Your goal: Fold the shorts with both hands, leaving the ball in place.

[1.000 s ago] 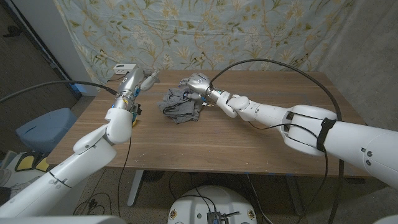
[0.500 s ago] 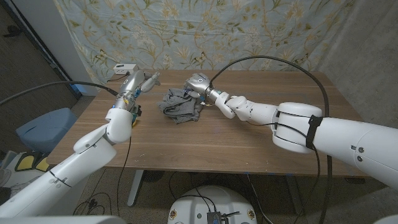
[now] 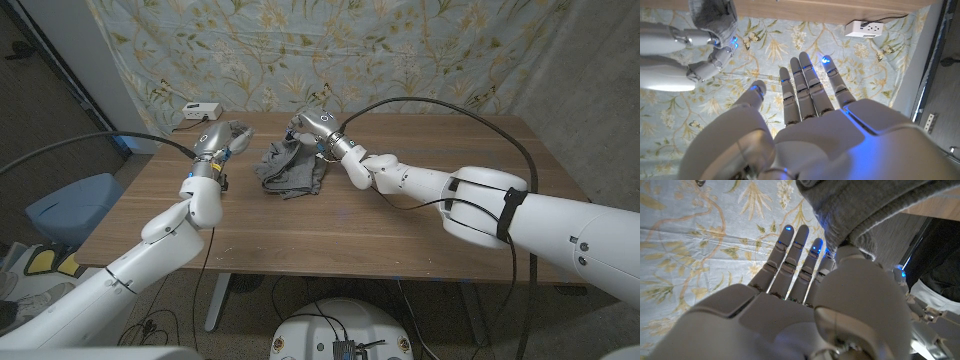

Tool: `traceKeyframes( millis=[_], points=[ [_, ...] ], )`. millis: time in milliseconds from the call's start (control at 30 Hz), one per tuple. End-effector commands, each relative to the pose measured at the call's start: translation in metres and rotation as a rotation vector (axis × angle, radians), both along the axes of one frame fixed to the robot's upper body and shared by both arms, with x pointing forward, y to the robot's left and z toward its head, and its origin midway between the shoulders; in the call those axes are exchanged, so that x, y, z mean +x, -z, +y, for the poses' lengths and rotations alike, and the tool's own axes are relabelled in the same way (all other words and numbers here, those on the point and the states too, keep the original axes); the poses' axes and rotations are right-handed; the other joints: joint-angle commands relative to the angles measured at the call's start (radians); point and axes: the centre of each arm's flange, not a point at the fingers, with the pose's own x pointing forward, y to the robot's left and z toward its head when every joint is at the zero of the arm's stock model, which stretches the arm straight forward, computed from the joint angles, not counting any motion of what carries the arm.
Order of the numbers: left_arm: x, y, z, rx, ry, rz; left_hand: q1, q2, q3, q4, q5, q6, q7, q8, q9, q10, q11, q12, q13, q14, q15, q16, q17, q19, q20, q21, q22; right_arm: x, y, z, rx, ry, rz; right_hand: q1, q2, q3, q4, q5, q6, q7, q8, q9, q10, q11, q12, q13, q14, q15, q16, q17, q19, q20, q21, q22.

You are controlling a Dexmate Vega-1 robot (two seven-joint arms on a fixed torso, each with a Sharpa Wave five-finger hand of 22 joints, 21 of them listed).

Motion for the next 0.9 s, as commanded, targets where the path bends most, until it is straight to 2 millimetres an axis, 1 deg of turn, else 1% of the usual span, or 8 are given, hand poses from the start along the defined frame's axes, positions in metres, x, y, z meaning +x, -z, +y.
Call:
traceKeyframes(
  millis=[33,167,300,400,500,633,700,900],
  points=[
    [0.023,0.011,-0.006,0.098,-0.272,-0.044,0.039,-0.037,-0.031,-0.032,-0.002,-0.098,-0.028,-0.051,-0.011,-0.086,-0.028,-0.025,-0.003,-0.058,-0.031,-0.012,0.012,-0.008,-0.018,0.002,0.001,-0.022,-0.022,0.020,0.075,-0.087,0.050,-0.003,-0.001,0.003,0.003,-0.004,0.023,0.009,0.002,0.005,0.005,0.000,0.001,0.003,0.008,-0.099,0.004,0.005,0.003,-0.005,0.005,0.005],
    [0.031,0.014,-0.006,0.136,-0.339,-0.103,0.102,-0.085,-0.050,-0.049,0.007,-0.115,-0.052,-0.059,-0.020,-0.113,-0.059,-0.024,-0.003,-0.059,-0.063,-0.006,0.017,0.022,-0.047,0.013,0.000,-0.023,-0.024,0.023,0.076,-0.097,0.044,-0.003,-0.002,0.003,0.001,-0.008,0.024,0.011,0.000,0.005,0.007,0.002,0.000,0.003,0.007,-0.099,0.004,0.007,0.002,-0.005,0.005,0.005],
    [0.042,0.018,0.002,0.091,-0.270,-0.129,0.100,-0.162,-0.103,-0.032,0.017,-0.128,-0.055,-0.064,-0.026,-0.133,-0.053,-0.021,-0.002,-0.073,-0.056,-0.003,0.025,0.016,-0.032,0.010,-0.001,-0.026,-0.023,0.027,0.055,-0.106,0.016,-0.003,-0.001,0.004,0.000,-0.011,0.026,0.012,-0.002,0.005,0.009,0.004,0.000,0.004,0.007,-0.098,0.004,0.008,0.001,-0.005,0.005,0.005],
    [0.048,0.023,0.006,0.037,-0.204,-0.151,0.079,-0.197,-0.130,-0.017,0.030,-0.123,-0.076,-0.062,-0.029,-0.130,-0.043,-0.014,0.000,-0.074,-0.048,-0.004,0.027,0.011,-0.020,0.006,-0.001,-0.026,-0.023,0.028,0.049,-0.103,0.011,-0.002,-0.001,0.005,-0.002,-0.014,0.028,0.013,-0.003,0.004,0.010,0.003,-0.001,0.004,0.007,-0.099,0.005,0.010,0.001,-0.005,0.005,0.005],
    [0.054,0.027,0.009,-0.003,-0.133,-0.151,0.067,-0.224,-0.149,-0.011,0.040,-0.128,-0.073,-0.063,-0.031,-0.127,-0.034,-0.010,0.001,-0.070,-0.037,-0.003,0.028,0.002,-0.006,0.001,-0.002,-0.024,-0.022,0.028,0.046,-0.098,0.009,-0.001,-0.001,0.006,-0.004,-0.016,0.029,0.013,-0.004,0.004,0.011,0.002,-0.002,0.005,0.008,-0.100,0.006,0.012,0.001,-0.005,0.005,0.005],
    [0.061,0.029,0.011,-0.024,-0.049,-0.101,0.048,-0.277,-0.195,-0.009,0.066,-0.140,-0.056,-0.064,-0.035,-0.138,-0.027,-0.008,0.004,-0.101,-0.012,-0.016,0.030,-0.029,0.019,-0.016,-0.003,-0.023,-0.021,0.028,0.037,-0.096,-0.003,0.000,-0.001,0.007,-0.005,-0.019,0.032,0.014,-0.005,0.004,0.014,0.003,-0.002,0.005,0.009,-0.100,0.007,0.013,0.000,-0.005,0.005,0.005],
    [0.064,0.028,0.011,-0.011,-0.006,-0.069,0.040,-0.290,-0.230,-0.010,0.087,-0.145,-0.056,-0.062,-0.036,-0.158,-0.021,-0.012,0.006,-0.136,0.006,-0.031,0.029,-0.058,0.035,-0.032,-0.003,-0.023,-0.021,0.028,0.036,-0.096,-0.009,0.001,-0.001,0.007,-0.006,-0.021,0.032,0.014,-0.006,0.004,0.013,0.002,-0.003,0.005,0.009,-0.101,0.007,0.014,0.000,-0.006,0.005,0.005],
    [0.069,0.027,0.011,0.043,0.123,-0.003,0.025,-0.296,-0.343,-0.021,0.138,-0.215,-0.023,-0.072,-0.040,-0.229,-0.002,-0.025,0.010,-0.227,0.047,-0.069,0.021,-0.121,0.061,-0.080,-0.005,-0.020,-0.019,0.030,0.029,-0.086,-0.019,0.004,0.000,0.010,-0.010,-0.025,0.034,0.013,-0.009,0.004,0.014,0.003,-0.004,0.006,0.009,-0.102,0.007,0.015,0.000,-0.007,0.005,0.005]
  ],
)
